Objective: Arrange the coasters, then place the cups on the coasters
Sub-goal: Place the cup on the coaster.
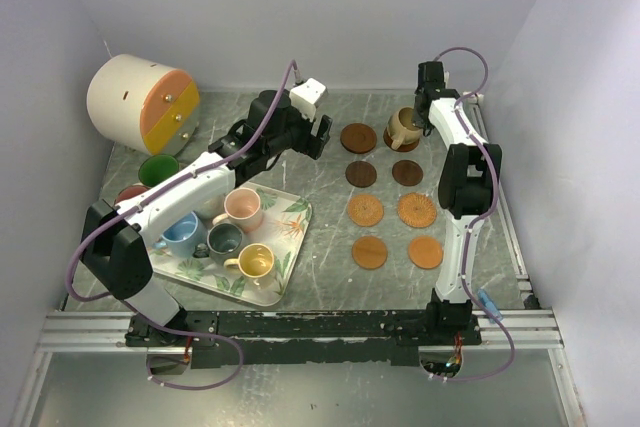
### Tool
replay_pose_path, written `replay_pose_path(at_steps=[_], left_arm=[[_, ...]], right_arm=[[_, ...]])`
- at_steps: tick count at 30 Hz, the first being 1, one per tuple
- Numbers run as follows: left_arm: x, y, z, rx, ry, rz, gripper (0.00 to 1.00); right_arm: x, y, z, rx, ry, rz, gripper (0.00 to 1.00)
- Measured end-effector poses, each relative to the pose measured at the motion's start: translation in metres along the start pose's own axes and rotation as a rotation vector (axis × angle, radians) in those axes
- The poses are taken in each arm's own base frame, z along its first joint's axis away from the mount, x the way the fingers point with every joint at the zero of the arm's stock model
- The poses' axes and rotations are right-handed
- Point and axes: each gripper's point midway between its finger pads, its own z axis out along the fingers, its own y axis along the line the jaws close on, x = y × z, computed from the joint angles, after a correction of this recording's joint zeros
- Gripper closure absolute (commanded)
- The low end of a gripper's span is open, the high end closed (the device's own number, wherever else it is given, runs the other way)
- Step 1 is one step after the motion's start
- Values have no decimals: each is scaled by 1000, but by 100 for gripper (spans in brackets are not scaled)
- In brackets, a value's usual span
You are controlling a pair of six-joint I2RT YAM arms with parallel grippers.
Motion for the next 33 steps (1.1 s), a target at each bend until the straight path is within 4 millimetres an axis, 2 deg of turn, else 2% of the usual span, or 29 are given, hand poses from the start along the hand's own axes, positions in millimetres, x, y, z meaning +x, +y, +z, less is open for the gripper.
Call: replay_pose_path(at_steps=[33], left_arm=[[4,0,1,-1,8,0,10]], right_arm=[[-1,1,-3,17,-4,-42,100]])
